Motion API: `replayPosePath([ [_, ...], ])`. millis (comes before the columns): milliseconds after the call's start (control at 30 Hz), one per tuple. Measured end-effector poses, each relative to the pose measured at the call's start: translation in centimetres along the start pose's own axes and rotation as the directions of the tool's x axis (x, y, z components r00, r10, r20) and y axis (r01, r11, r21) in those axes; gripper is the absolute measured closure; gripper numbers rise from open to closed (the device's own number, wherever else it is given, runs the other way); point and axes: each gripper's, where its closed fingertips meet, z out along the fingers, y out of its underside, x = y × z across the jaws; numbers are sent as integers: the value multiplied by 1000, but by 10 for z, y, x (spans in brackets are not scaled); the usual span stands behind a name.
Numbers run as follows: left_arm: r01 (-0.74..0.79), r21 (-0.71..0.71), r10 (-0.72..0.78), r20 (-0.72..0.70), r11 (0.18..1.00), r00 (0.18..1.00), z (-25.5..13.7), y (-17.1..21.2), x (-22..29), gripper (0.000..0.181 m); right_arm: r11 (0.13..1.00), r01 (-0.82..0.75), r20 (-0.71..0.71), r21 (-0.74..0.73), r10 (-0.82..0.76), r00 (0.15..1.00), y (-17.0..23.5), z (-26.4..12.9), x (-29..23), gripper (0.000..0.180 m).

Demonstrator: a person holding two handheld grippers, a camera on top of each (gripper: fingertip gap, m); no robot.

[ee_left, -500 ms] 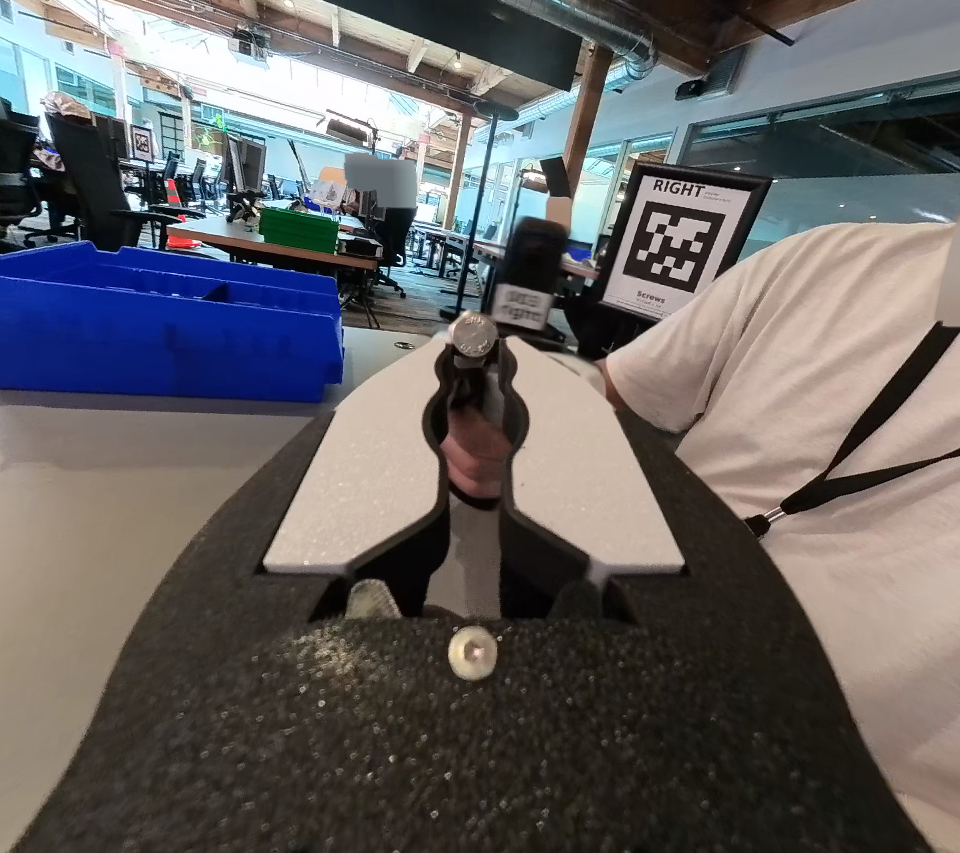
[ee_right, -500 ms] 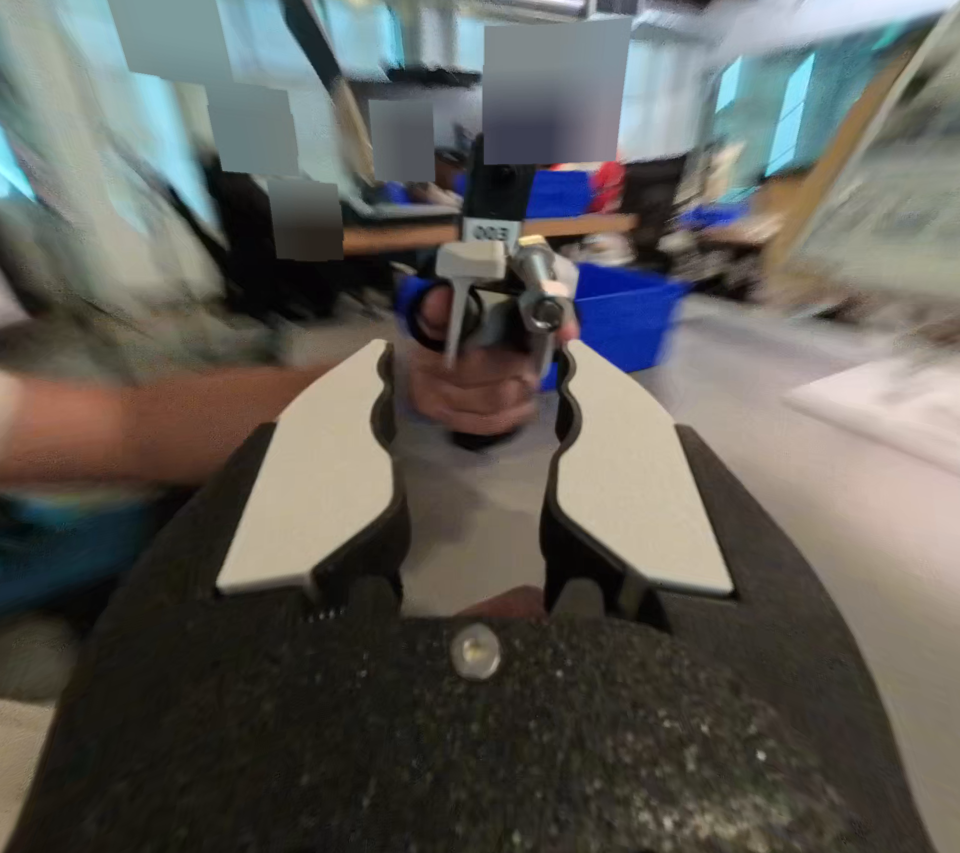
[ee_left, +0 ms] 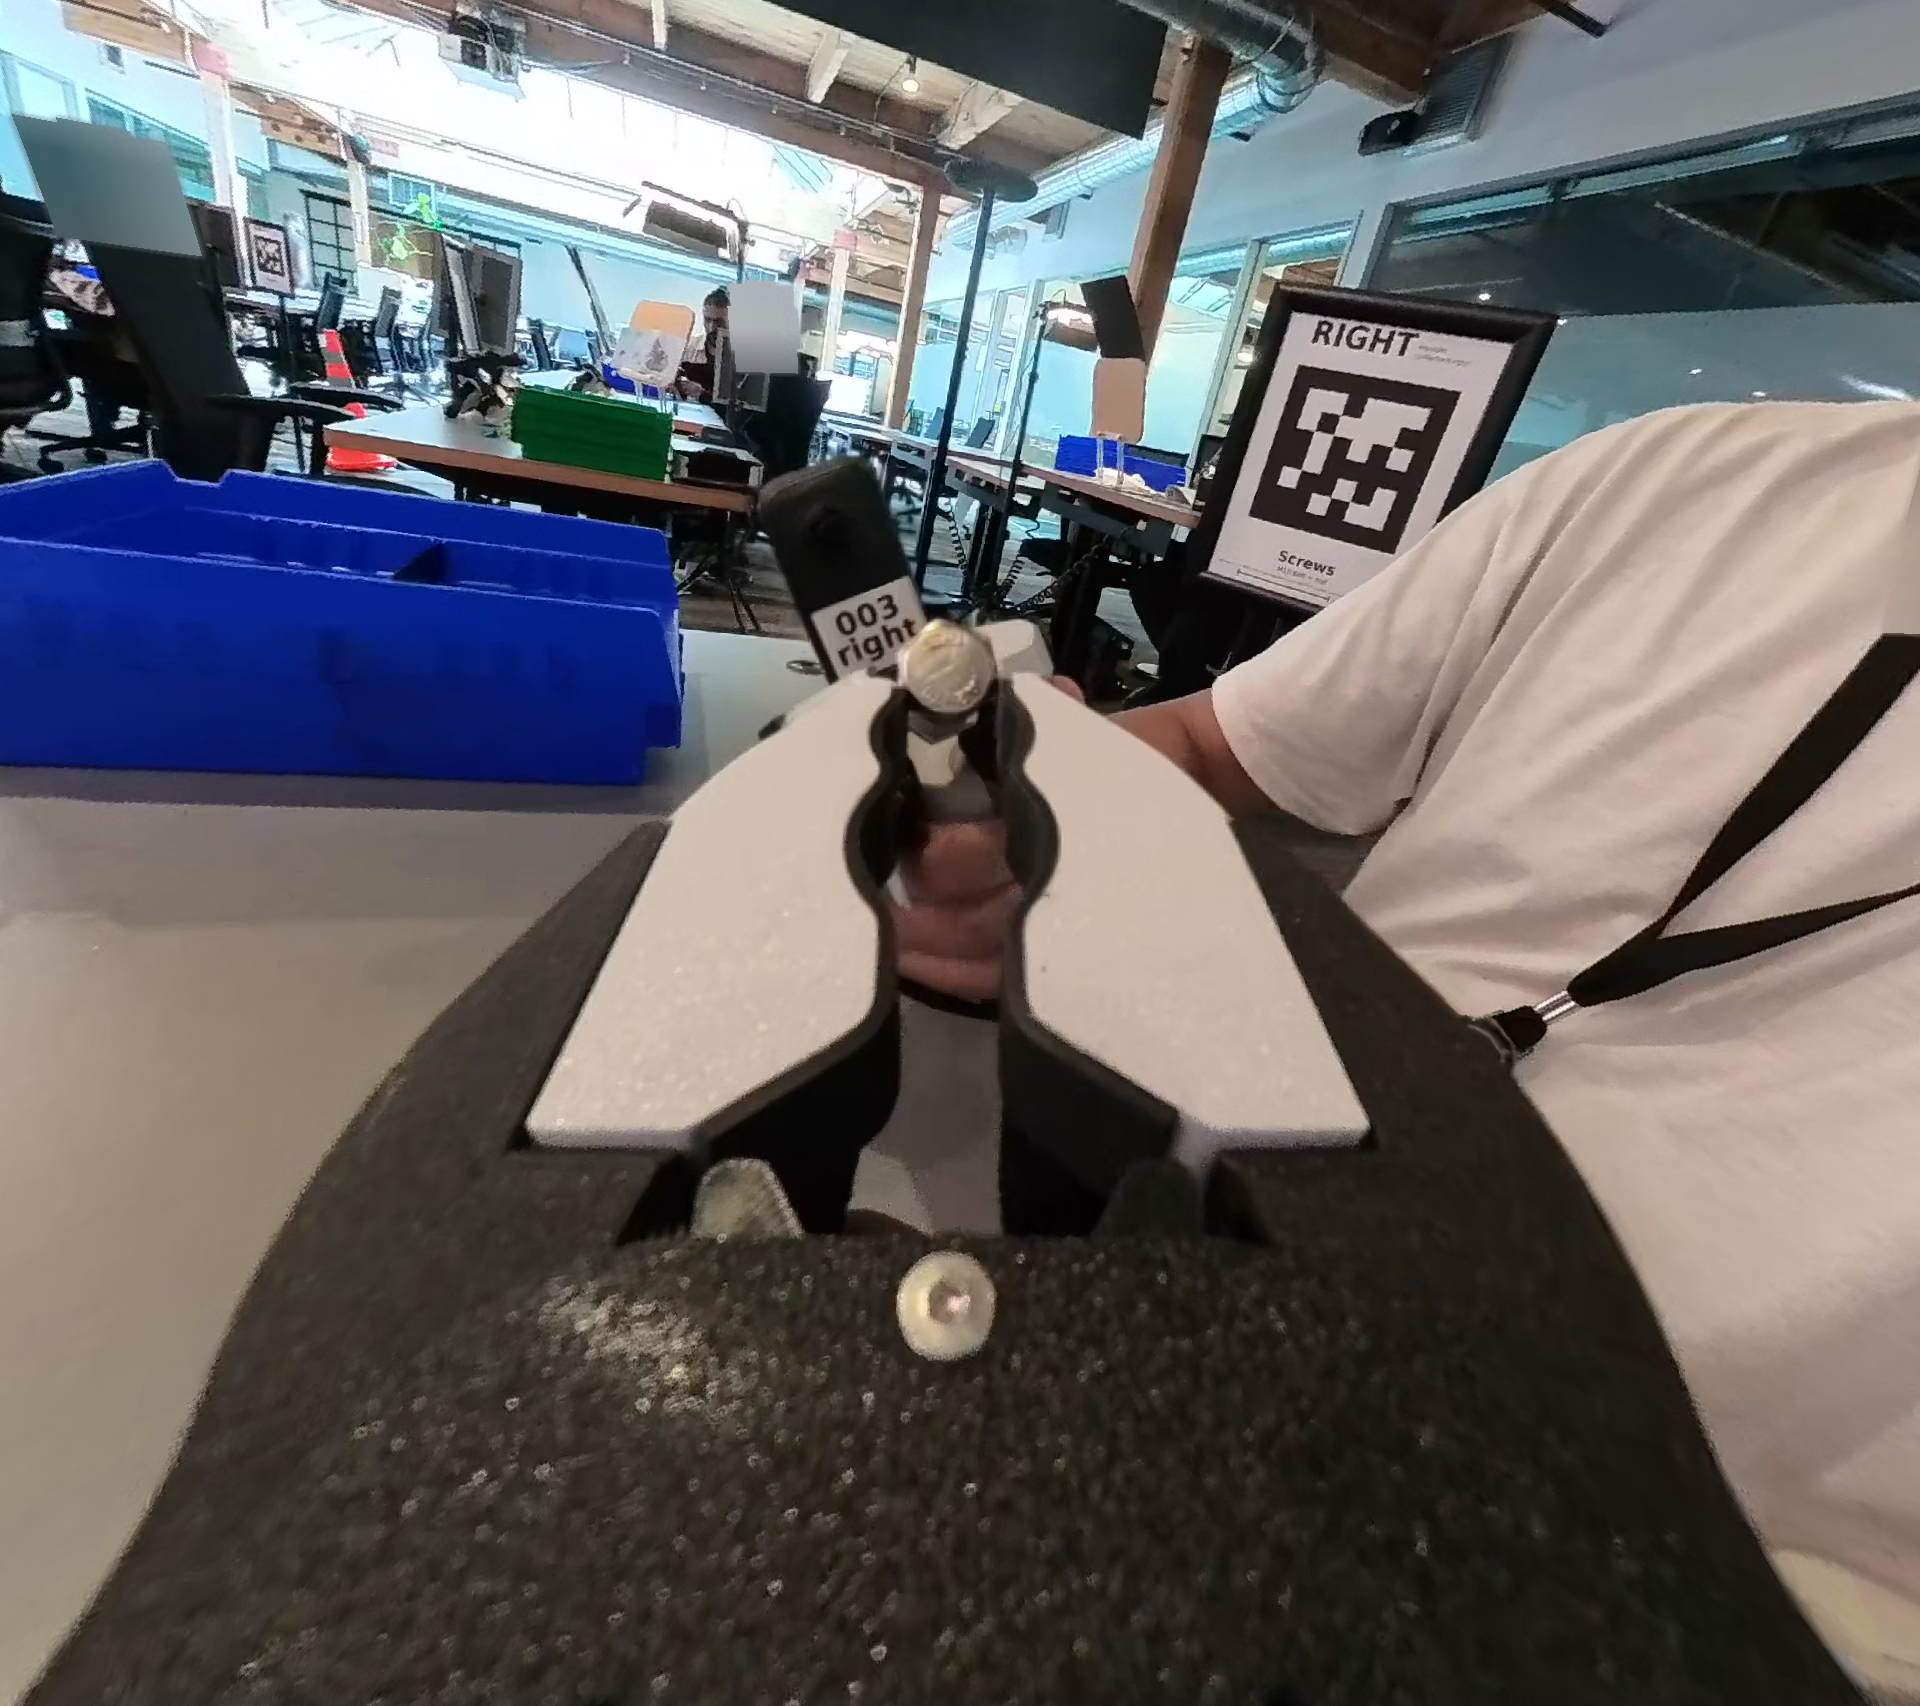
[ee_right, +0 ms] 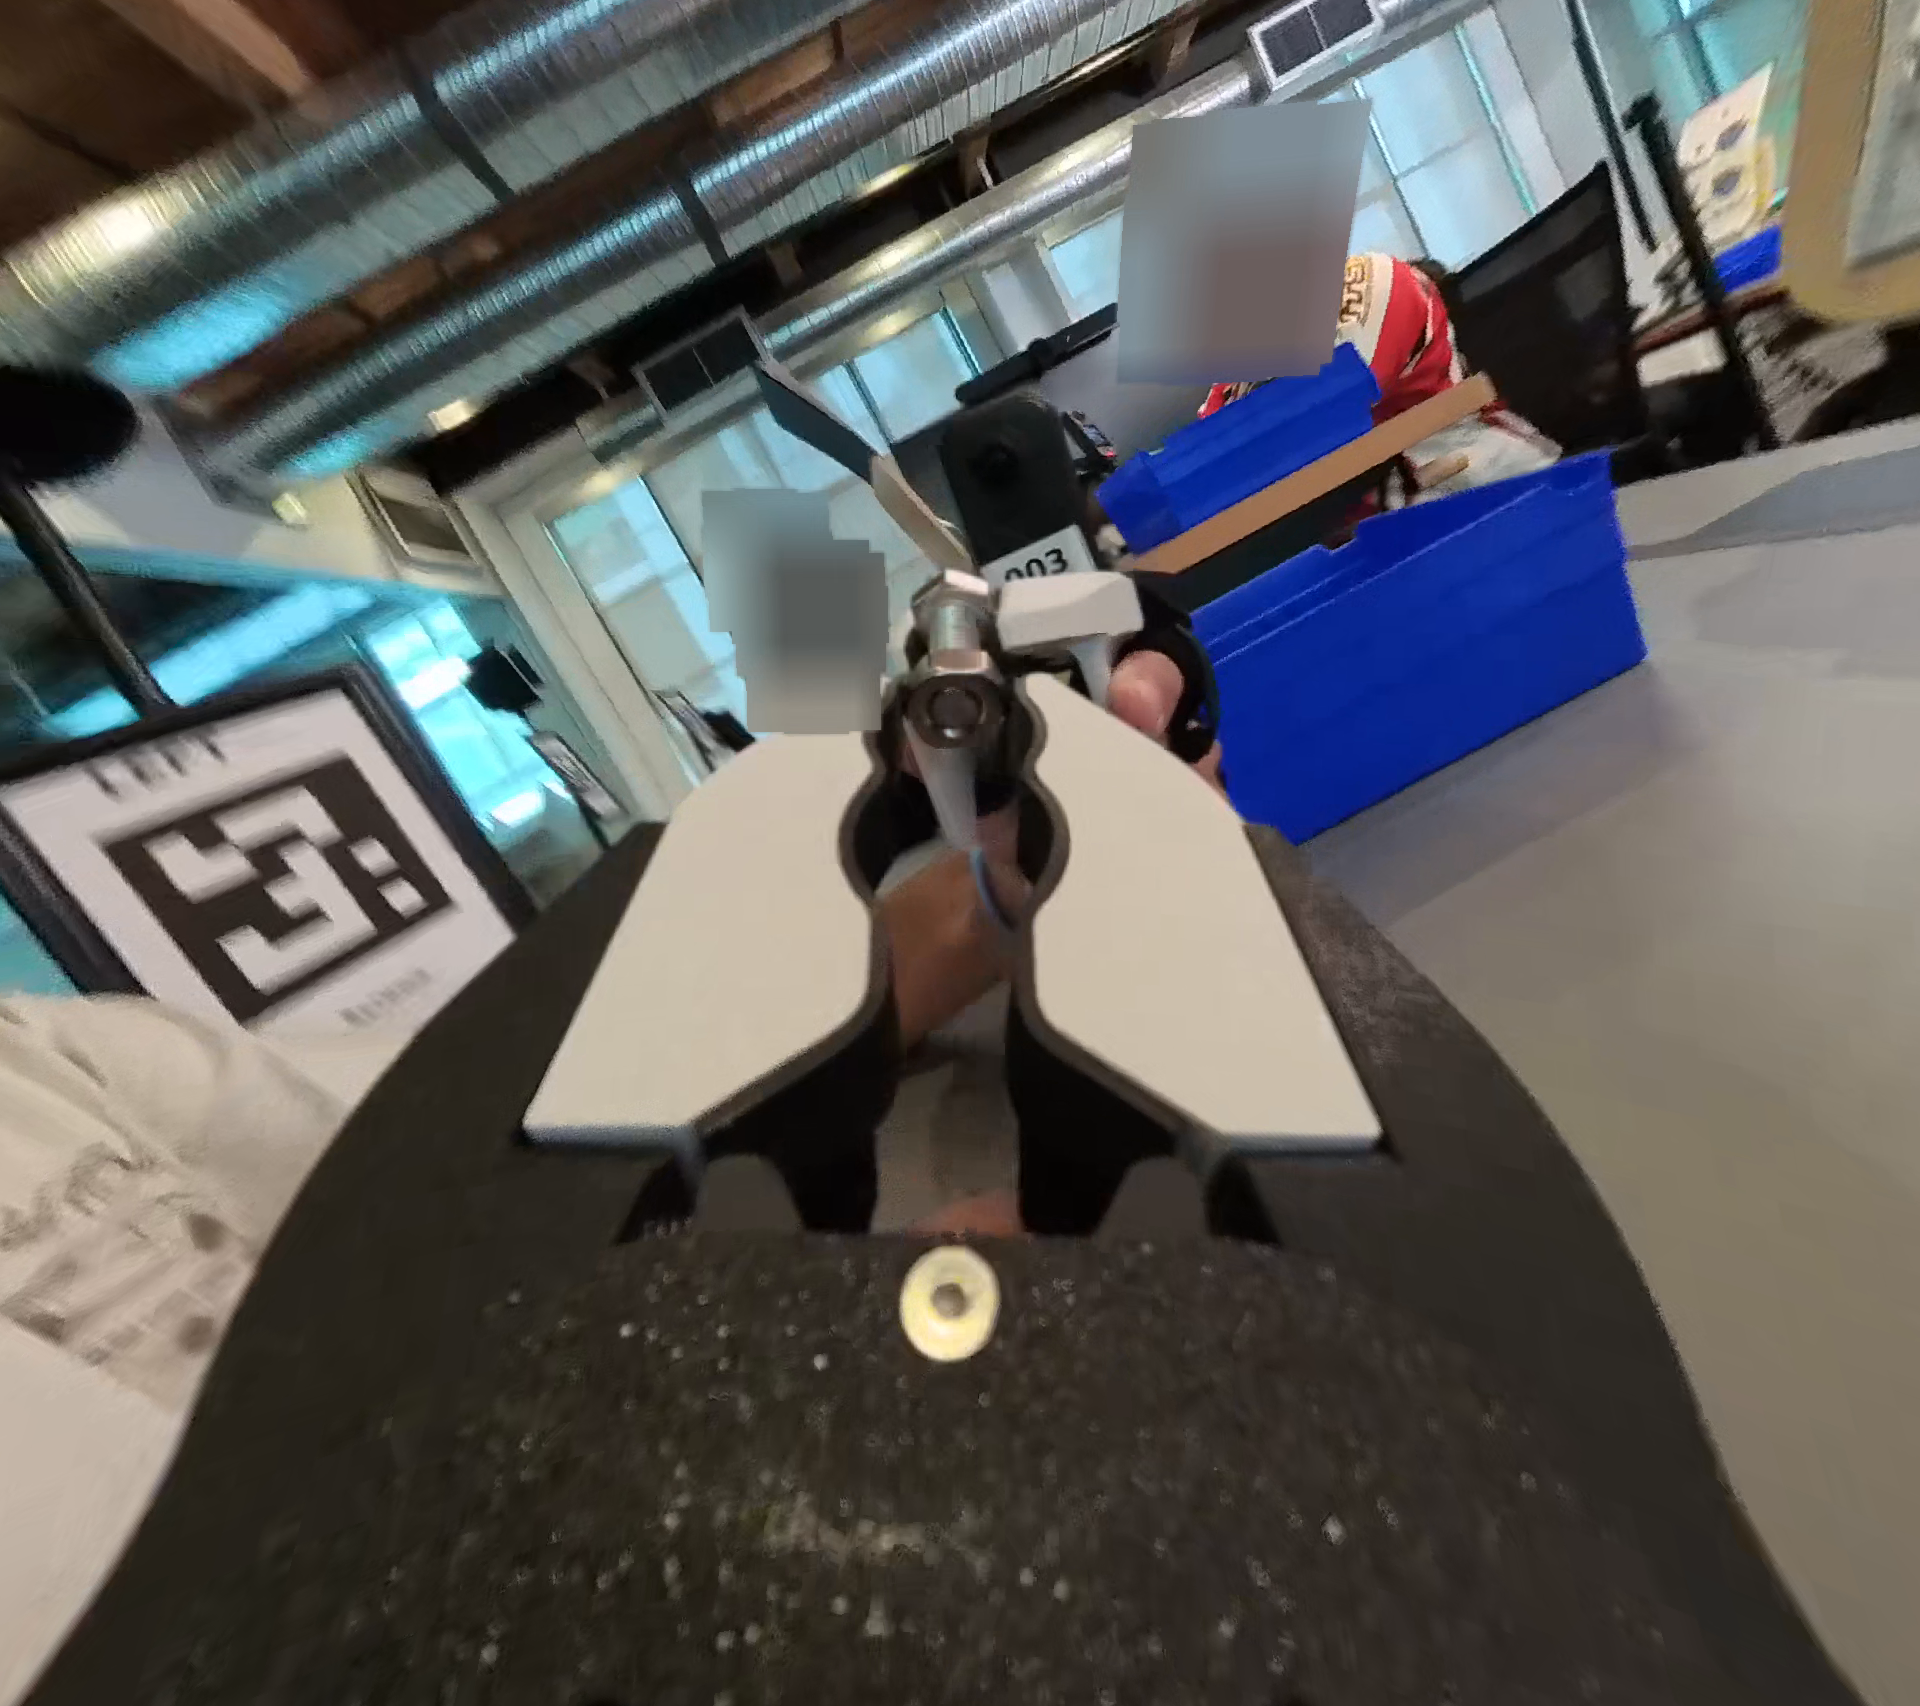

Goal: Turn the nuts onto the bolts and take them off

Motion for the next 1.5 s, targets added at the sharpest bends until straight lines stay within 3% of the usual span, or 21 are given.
replayPosePath([
  [67,8,2,-8,-11,1000,1000,0,-1,2,165,972,225,-32,-70,-227,973,1,0,-1,161],
  [133,17,0,-17,-9,1000,1000,0,0,0,165,812,551,-66,-192,-571,818,2,0,3,161],
  [200,29,2,-29,-6,1000,1000,-1,1,-1,165,530,791,-47,-304,-838,543,-1,-1,6,161],
  [267,37,6,-37,-2,999,999,-1,1,-3,165,166,907,17,-388,-982,187,-5,-1,7,161],
  [333,42,14,-42,-1,999,999,-2,0,-4,165,-247,870,103,-427,-969,-225,-9,0,8,161],
  [400,48,19,-48,-1,999,999,-3,-1,-5,165,-598,682,181,-421,-792,-583,-13,1,7,161],
  [433,50,26,-50,-3,998,999,-3,-2,-5,165,-700,583,198,-411,-693,-693,-14,2,7,160],
  [500,52,39,-51,-5,998,999,-4,-4,-5,165,-746,518,187,-420,-629,-754,-16,4,6,158],
  [600,49,46,-48,-18,998,999,-4,-5,-2,165,-634,661,98,-401,-747,-657,-12,4,-4,156],
  [700,50,48,-49,-21,998,999,-4,-6,-1,165,-368,827,12,-426,-916,-402,-8,1,-5,145],
  [767,47,54,-46,-18,997,999,-5,-7,-2,165,-49,915,-40,-401,-997,-70,0,0,-5,138],
  [833,41,56,-41,-15,998,999,-5,-8,-2,165,412,850,-133,-329,-911,390,4,-1,-4,131],
  [900,34,52,-33,-12,998,999,-5,-8,-1,165,823,531,-130,-200,-560,818,7,-1,-5,124],
  [967,28,48,-27,-9,998,1000,-5,-7,-1,165,983,175,-100,-53,-179,979,-4,-3,-1,131],
  [1067,24,42,-24,-2,999,1000,-4,-5,-3,165,993,-116,-10,0,116,993,-3,-1,1,132],
  [1167,24,29,-24,1,999,1000,-3,-2,-4,165,975,-222,35,24,221,975,0,2,1,137],
  [1233,21,24,-21,6,999,1000,-2,-1,-4,165,966,-257,69,22,255,964,1,3,0,162],
  [1267,23,24,-23,8,999,1000,-2,-2,-4,165,968,-249,68,18,247,967,1,3,0,162],
  [1400,27,17,-26,-6,1000,1000,-1,-1,-2,165,999,42,0,-12,-42,999,1,1,-2,162],
  [1467,35,17,-35,-12,999,999,-1,0,-2,165,932,349,-64,-92,-356,932,1,1,0,162],
  [1500,41,21,-41,-17,999,999,-1,-1,-1,165,849,507,-83,-147,-522,849,1,1,1,162],
])
